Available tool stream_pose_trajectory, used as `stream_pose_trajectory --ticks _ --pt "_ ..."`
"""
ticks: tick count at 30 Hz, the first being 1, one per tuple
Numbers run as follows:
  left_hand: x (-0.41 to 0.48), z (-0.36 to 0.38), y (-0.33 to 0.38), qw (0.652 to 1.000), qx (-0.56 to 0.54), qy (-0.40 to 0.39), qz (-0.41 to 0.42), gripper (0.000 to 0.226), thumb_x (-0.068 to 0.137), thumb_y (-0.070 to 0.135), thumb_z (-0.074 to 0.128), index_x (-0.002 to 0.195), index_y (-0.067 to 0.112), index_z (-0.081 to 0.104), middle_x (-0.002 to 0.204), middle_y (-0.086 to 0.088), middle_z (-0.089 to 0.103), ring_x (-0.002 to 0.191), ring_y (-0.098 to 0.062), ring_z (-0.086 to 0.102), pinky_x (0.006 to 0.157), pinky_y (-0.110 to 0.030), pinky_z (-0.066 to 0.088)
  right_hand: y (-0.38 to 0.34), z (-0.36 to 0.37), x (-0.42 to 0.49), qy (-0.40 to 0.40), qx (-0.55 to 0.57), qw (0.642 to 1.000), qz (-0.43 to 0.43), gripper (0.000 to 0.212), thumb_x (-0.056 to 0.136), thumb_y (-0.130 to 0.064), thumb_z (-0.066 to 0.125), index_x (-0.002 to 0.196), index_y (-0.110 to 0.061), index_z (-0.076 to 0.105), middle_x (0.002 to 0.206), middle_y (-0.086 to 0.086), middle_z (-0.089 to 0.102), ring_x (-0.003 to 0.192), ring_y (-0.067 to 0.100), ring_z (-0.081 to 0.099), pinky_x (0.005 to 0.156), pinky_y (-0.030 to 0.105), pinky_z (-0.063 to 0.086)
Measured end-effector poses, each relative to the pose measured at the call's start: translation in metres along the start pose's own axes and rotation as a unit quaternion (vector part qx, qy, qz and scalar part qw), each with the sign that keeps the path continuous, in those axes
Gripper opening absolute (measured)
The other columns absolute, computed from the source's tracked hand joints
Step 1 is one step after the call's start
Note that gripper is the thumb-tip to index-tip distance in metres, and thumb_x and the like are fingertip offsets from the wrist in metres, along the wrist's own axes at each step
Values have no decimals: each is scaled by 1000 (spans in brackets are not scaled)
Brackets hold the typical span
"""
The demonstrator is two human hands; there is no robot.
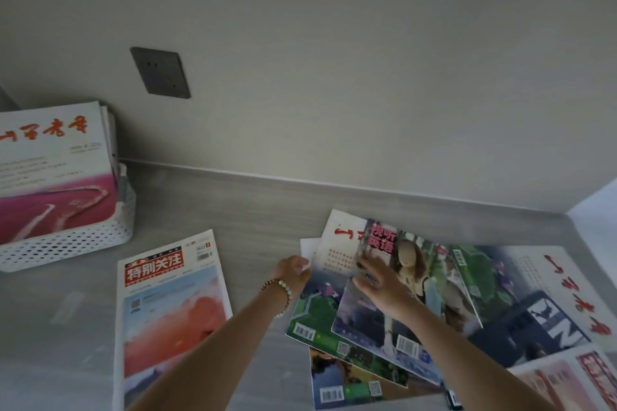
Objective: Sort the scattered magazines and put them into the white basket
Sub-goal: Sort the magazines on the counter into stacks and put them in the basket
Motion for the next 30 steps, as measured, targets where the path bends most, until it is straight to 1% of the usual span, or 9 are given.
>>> stream_pose_trajectory --ticks 5,7,9,12,14,19,24,27,30 --pt "0 7 -6 998 -55 -1 -38 25 88 11 56 109 -1 61 106 -20 63 91 -28 61 82 -34 51 8 5 1 -12 -18 1000 -9 55 93 -42 47 144 -26 33 156 -3 21 144 21 17 118 47 19" --pt "-3 11 -2 993 -112 -6 -33 25 87 8 57 110 0 59 100 -20 63 74 -21 59 62 -26 51 11 4 3 -13 -30 999 -15 53 94 -45 42 143 -29 32 157 -5 15 146 20 11 118 49 14" --pt "-5 20 8 994 -102 -34 -1 28 89 11 53 116 2 57 96 -14 61 70 -15 55 53 -17 43 11 6 4 -19 -63 997 -28 48 95 -45 38 142 -35 32 158 -6 8 147 20 5 119 47 9" --pt "-10 30 20 992 -110 -55 41 30 95 14 42 122 3 53 104 -10 60 82 -17 53 60 -15 44 13 12 3 -27 -122 992 -31 46 97 -46 31 142 -40 30 159 -5 -3 147 21 -4 117 42 1" --pt "-13 26 26 988 -129 -48 66 29 96 13 41 119 1 54 99 -9 60 82 -19 52 69 -25 45 11 12 0 -20 -132 990 -37 46 98 -45 26 144 -39 25 159 -4 -5 147 20 -5 117 40 0" --pt "-18 -7 42 977 -183 -25 107 27 94 5 44 117 0 57 101 -10 60 88 -22 55 84 -40 50 -1 -1 -6 26 -108 993 -50 48 99 -44 28 146 -39 21 159 -7 3 147 16 2 119 42 8" --pt "-24 -71 42 962 -239 30 125 28 93 0 44 117 -7 54 103 -10 58 82 -19 56 58 -9 51 -18 -8 -1 53 -57 997 -25 48 99 -40 28 145 -27 29 157 -2 17 146 16 11 119 41 15" --pt "-32 -119 34 953 -266 60 134 29 93 0 44 120 -7 52 102 -11 57 76 -14 57 56 -6 50 -48 -5 2 77 11 996 -32 47 97 -40 37 142 -26 35 154 0 27 143 21 22 117 41 21" --pt "-40 -167 15 938 -307 95 130 32 92 0 45 123 -5 52 102 -11 58 77 -16 57 56 -7 52 -92 8 9 66 161 984 -39 47 96 -34 45 142 -28 34 150 -1 32 135 24 36 107 32 32"
Point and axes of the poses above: each hand's wrist, its own x-axis towards the middle knuckle, its own z-axis out of the palm, y = z × x, the point moved 9 cm from there along x, towards the middle knuckle
